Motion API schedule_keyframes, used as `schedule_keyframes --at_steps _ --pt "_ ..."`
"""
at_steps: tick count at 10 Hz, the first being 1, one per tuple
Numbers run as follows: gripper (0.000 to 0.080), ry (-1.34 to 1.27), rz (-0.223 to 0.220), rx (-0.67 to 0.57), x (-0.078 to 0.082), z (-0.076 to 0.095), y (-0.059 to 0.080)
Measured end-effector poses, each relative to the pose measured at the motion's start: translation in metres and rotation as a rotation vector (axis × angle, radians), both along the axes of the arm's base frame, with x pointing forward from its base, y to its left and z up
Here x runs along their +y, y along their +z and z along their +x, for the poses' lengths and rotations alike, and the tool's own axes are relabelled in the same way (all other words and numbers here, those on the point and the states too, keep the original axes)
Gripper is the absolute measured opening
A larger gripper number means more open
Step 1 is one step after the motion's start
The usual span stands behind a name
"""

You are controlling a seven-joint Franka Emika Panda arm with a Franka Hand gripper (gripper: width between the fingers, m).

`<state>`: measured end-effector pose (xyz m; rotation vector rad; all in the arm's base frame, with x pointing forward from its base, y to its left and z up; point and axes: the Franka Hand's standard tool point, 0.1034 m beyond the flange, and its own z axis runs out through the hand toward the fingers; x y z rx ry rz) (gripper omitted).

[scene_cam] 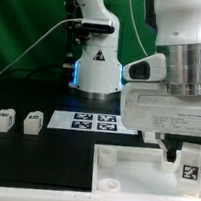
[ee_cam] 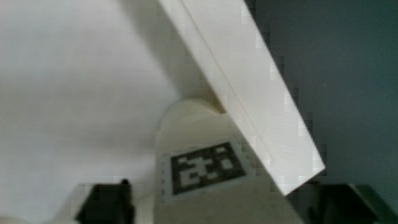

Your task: Assemble one leg

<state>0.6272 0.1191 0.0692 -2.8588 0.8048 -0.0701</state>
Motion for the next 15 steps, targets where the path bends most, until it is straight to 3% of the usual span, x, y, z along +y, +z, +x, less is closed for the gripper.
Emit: schedule_keyframes --at_steps 1,2,6,8,11,12,13,14,15 --pt "0.0385 0.000 0.000 0.000 -0.0001 -0.0001 -0.0002" --pt "0.0294 -0.002 0.000 0.001 -0.0005 -0.0001 -0.0003" --pt "0.0295 -0.453 0.053 0.065 0.0000 0.0013 -0.0008" --pt "0.0295 -0.768 0.102 0.111 0.0002 0.0022 -0.0012" --pt "0.0295 -1.204 0.241 0.104 0.0009 0.0003 -0.0023" --pt "0.0295 -1.145 0.230 0.098 0.0019 0.0001 -0.0021" --pt "0.0380 -1.122 0.226 0.093 0.0012 -0.0003 -0.0028" --pt "0.0517 -1.110 0.224 0.092 0.0020 -0.0007 -0.0031" --pt "0.0517 -0.987 0.202 0.070 0.0023 -0.0014 -0.0035"
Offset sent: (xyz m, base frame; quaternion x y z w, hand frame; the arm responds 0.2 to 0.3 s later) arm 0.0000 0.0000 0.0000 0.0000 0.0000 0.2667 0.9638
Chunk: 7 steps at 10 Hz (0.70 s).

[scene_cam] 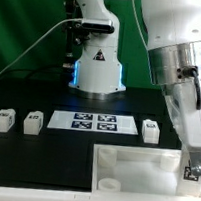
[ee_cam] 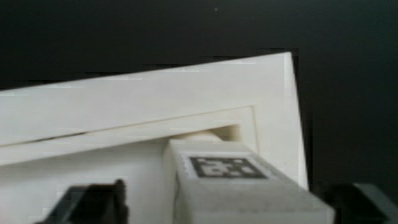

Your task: Assemble one leg

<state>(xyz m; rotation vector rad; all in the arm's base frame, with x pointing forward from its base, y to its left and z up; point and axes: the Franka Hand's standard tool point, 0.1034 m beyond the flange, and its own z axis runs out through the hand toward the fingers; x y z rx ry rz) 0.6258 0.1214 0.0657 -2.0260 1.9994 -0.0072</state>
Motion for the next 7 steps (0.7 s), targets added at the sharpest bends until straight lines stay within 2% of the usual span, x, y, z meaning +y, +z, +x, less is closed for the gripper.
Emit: schedule_keyframes --at_steps 1,2,4,7 --pt "0.0621 0.179 -0.043 -0.016 0.001 -0.001 -0.001" --pt "0.0641 0.356 -0.084 -0.016 0.006 -0.002 -0.001" --pt "0.0648 0.569 -0.141 0.017 0.021 -0.006 0.002" --pt "0.0649 0.873 -0.194 -0.047 0.017 -0.004 0.002"
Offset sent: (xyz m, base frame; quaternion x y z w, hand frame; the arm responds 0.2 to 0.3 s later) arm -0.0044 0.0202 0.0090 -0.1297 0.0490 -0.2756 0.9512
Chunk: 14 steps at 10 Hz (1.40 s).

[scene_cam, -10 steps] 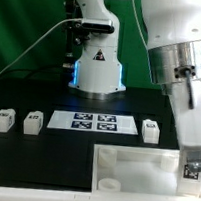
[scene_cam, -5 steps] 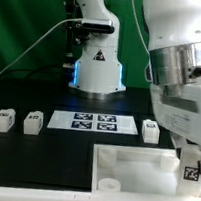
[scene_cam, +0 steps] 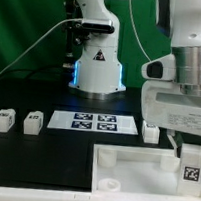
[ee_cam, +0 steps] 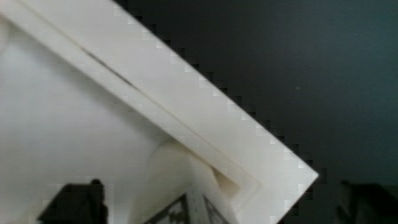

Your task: Assemble one leg

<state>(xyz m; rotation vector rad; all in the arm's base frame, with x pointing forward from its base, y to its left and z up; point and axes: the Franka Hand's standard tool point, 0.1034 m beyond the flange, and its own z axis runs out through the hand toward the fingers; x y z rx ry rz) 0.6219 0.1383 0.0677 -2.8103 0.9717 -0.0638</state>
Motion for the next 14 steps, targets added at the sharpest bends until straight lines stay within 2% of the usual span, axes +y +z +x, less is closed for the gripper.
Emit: schedule_keyframes --at_steps 1,2,4,6,7,8,9,10,11,14 --pt "0.0649 0.116 -0.012 -0.013 -0.005 0.000 0.000" --pt "0.0649 0.203 -0.023 -0.026 -0.018 0.003 0.000" --pt "0.0649 0.459 -0.072 -0.058 -0.031 0.005 -0.001" --pt "0.0649 0.589 -0.103 -0.069 -0.028 0.004 -0.002" --pt "0.0649 0.563 -0.100 -0.065 -0.028 0.004 -0.003" --pt "0.0551 0.543 -0.098 -0.063 -0.028 0.004 -0.003" --pt "0.0418 0.451 -0.088 -0.052 -0.028 0.004 -0.003" --pt "0.0418 0.343 -0.075 -0.039 -0.027 0.004 -0.003" --pt "0.0291 0.234 -0.063 -0.026 -0.026 0.004 -0.003" --pt "0.0291 -0.028 -0.035 0.007 -0.025 0.004 -0.003"
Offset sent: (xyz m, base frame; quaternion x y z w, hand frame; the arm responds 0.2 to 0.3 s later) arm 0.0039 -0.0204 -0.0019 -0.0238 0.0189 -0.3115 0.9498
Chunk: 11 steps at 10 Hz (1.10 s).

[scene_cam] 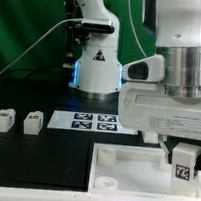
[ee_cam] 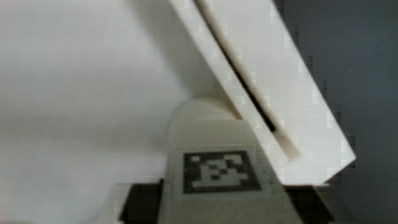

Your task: Assemble one leg

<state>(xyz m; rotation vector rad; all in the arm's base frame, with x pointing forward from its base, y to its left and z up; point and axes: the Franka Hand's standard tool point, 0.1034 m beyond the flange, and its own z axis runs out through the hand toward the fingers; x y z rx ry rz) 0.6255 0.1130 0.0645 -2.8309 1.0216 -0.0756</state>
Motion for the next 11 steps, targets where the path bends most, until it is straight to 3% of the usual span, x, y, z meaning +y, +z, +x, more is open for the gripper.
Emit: schedule_keyframes --at_steps 2,7,11 --pt "0.0291 -0.196 0.025 0.020 0.002 0.001 0.000" --pt "0.0294 -0.935 0.192 0.087 0.008 0.003 -0.002" --pt "0.0294 -1.247 0.249 0.116 0.013 0.005 -0.003"
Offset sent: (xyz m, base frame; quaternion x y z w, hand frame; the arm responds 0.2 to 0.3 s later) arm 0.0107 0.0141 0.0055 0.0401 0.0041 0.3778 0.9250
